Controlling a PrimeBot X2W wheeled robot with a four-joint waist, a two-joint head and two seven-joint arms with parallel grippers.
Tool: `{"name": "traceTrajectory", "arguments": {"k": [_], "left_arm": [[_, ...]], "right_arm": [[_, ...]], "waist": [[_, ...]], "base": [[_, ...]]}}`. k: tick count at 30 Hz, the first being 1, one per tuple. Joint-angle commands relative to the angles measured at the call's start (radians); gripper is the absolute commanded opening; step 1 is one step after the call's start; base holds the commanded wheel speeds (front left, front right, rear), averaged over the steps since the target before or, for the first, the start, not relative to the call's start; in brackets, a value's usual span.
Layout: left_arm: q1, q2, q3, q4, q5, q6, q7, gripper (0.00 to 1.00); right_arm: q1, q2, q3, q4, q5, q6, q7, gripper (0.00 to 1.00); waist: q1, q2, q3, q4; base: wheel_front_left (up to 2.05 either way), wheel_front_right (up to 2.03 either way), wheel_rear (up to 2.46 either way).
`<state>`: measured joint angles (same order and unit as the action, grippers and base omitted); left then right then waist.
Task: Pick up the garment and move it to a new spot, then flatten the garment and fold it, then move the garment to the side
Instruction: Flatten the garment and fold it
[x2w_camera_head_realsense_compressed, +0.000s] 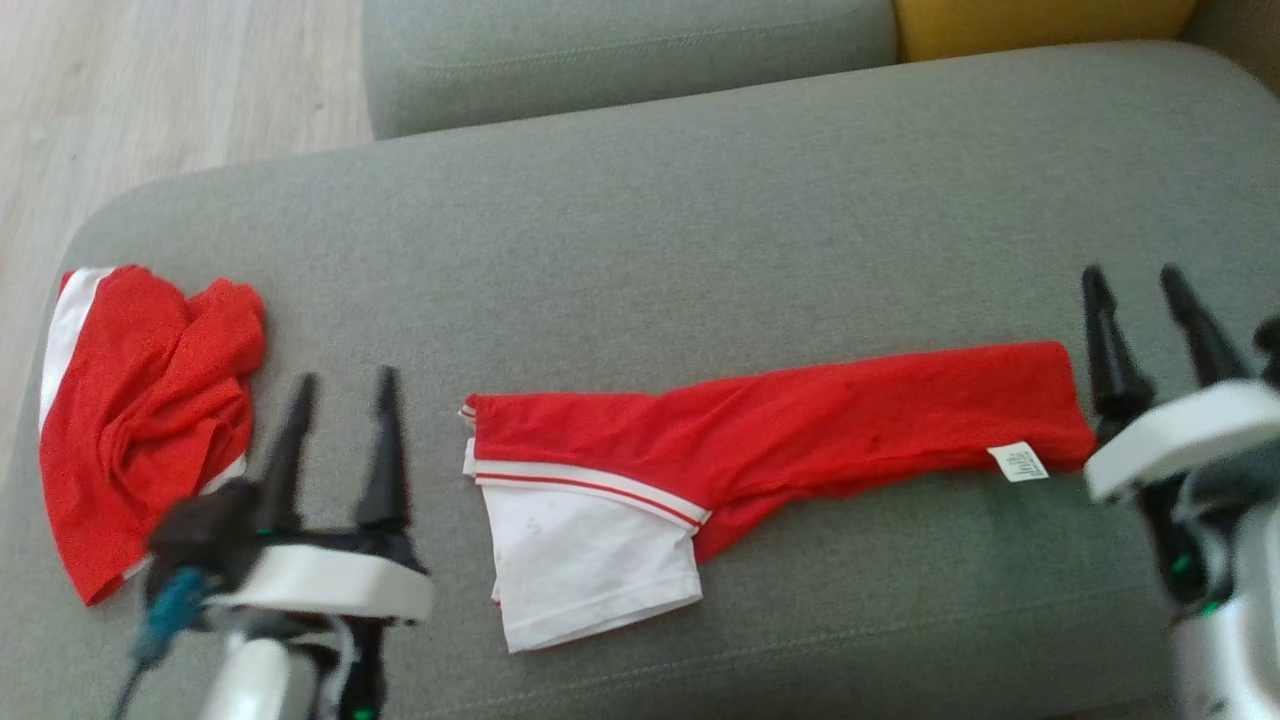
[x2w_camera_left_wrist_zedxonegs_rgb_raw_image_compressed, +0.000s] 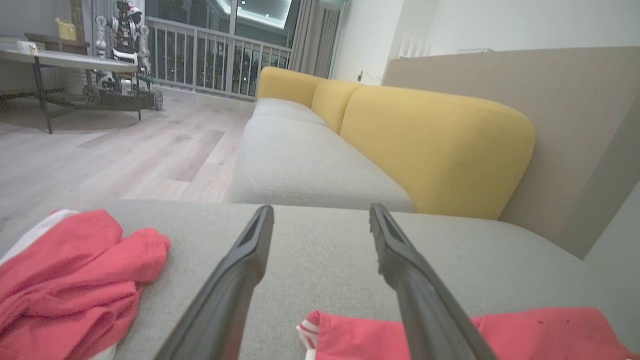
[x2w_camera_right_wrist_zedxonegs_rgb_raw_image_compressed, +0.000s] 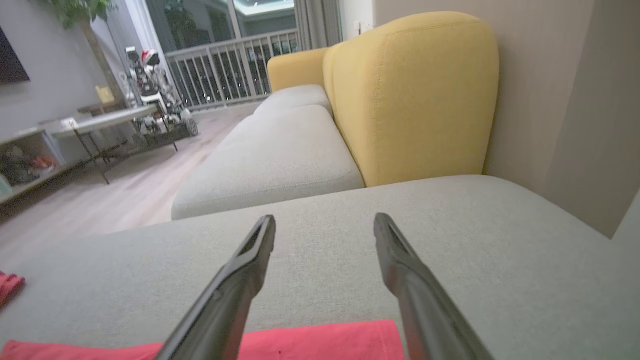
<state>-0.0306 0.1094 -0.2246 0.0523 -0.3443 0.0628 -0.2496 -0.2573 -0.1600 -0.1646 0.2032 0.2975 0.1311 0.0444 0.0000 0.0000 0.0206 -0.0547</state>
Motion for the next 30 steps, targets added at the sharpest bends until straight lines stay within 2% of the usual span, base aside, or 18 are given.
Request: {"name": "traceTrajectory", "arguments": {"k": [1,5,12,16,24,30], "left_arm": [[-0.022,-0.004,0.069,-0.058,0.01,0.0,-0.011,1.0],[0.032,-0.047,0.14,-0.083,0.016,-0.015,-0.012,1.0],[0.068,-0.058,0.134,-0.073,0.034,-0.043,-0.012,1.0],[0.059,-0.059,0.11,-0.059,0.048,-0.047,-0.012,1.0],[0.003,-0.059,0.081,-0.044,0.08,-0.069,-0.012,1.0],[-0.036,-0.059,0.087,-0.04,0.057,-0.074,-0.012,1.0]], "right_arm": [[0.01,0.023,0.007,-0.058,-0.003,0.0,-0.026,1.0],[0.093,0.087,0.01,-0.091,-0.009,0.0,-0.079,1.0],[0.126,0.108,-0.001,-0.04,-0.031,0.0,-0.098,1.0],[0.076,0.109,-0.062,0.042,-0.049,0.0,-0.067,1.0],[-0.125,0.11,-0.157,0.269,-0.096,0.0,0.032,1.0],[-0.205,0.069,-0.182,0.381,-0.167,0.0,0.071,1.0]], "waist": [[0.0,0.0,-0.008,-0.007],[0.0,0.0,-0.011,-0.016],[0.0,0.0,-0.005,-0.023],[0.0,0.0,0.021,-0.022],[0.0,0.0,0.123,0.008],[0.0,0.0,0.171,0.034]], "base": [[0.0,0.0,0.0],[0.0,0.0,0.0],[0.0,0.0,0.0],[0.0,0.0,0.0],[0.0,0.0,0.0],[0.0,0.0,0.0]]}}
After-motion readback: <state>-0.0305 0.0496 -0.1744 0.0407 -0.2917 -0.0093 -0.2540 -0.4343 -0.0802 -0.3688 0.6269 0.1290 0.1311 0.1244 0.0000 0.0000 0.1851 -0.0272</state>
